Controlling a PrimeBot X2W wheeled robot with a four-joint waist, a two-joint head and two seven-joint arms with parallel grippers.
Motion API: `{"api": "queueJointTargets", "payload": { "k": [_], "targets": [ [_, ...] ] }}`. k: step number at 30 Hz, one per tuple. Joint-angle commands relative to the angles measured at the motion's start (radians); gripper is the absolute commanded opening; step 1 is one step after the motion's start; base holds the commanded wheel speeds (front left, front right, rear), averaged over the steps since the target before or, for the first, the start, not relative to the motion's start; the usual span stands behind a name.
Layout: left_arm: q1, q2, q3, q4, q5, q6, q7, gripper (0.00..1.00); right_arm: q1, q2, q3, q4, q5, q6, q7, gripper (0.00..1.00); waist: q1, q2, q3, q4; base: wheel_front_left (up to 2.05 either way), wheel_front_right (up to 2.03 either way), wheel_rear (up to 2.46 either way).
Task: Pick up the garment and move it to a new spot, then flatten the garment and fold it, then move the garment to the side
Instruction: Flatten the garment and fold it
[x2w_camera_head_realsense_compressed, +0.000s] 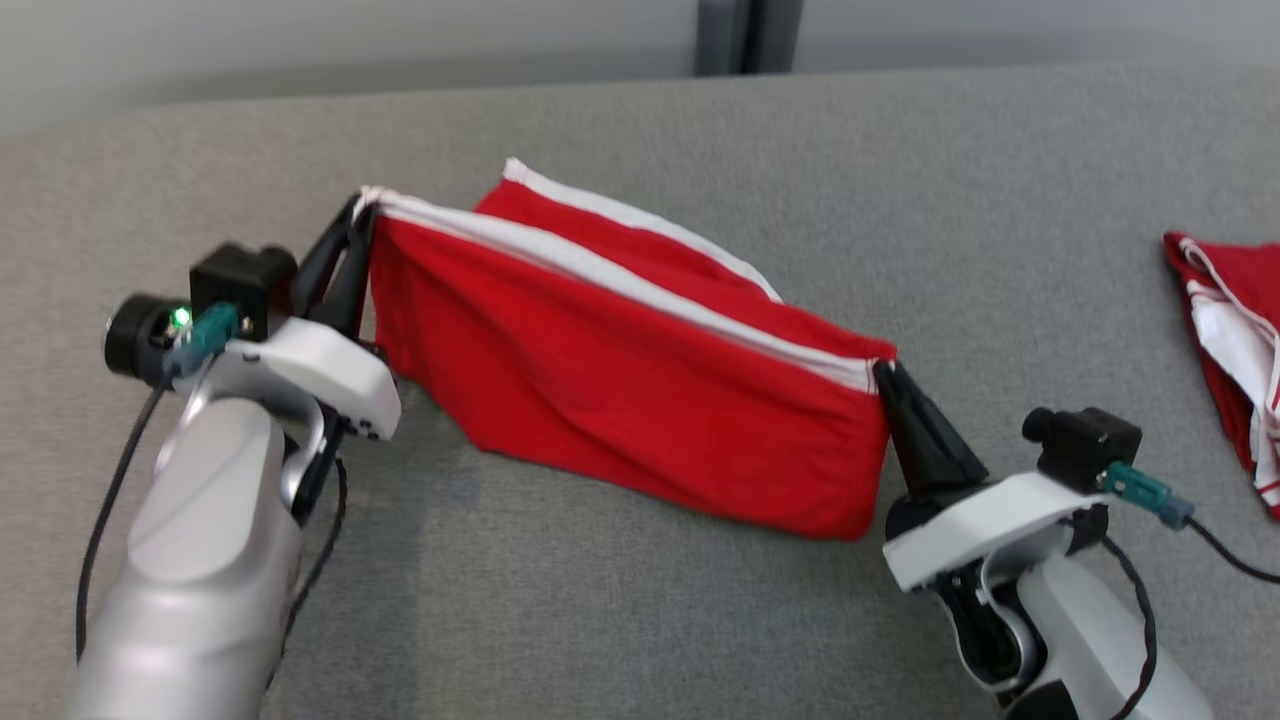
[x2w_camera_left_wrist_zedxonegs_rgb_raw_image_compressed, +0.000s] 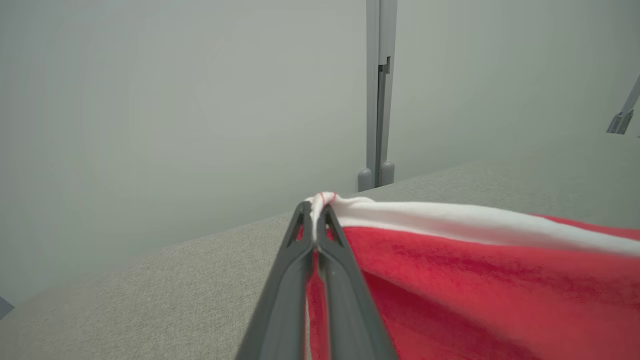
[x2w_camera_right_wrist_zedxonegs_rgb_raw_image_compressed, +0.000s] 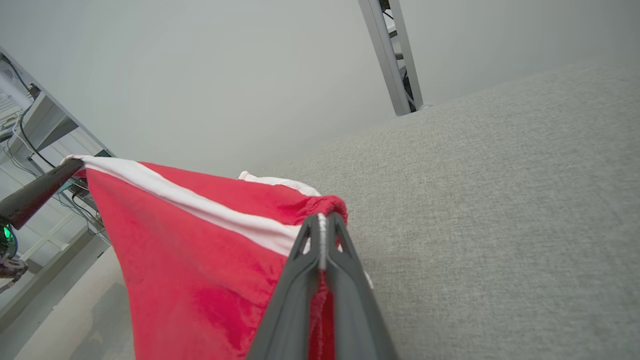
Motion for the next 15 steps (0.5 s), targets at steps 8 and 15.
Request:
{"api": "queueJointTargets", "payload": {
  "k": [8, 15],
  "targets": [
    [-0.278, 0.018, -0.047, 0.249, 0.040, 0.020, -0.001, 0.00, -0.088, 0.060, -0.062, -0.063, -0.071, 0.000, -0.005, 0.00, 0.0000, -0.0001, 0.205, -0.119, 0.00, 0.00, 0.00],
    [-0.423, 0.025, -0.083, 0.402, 0.077, 0.044, 0.001, 0.00, -0.106, 0.074, -0.097, -0.121, -0.064, 0.000, -0.005, 0.00, 0.0000, -0.0001, 0.264, -0.164, 0.00, 0.00, 0.00]
  ]
}}
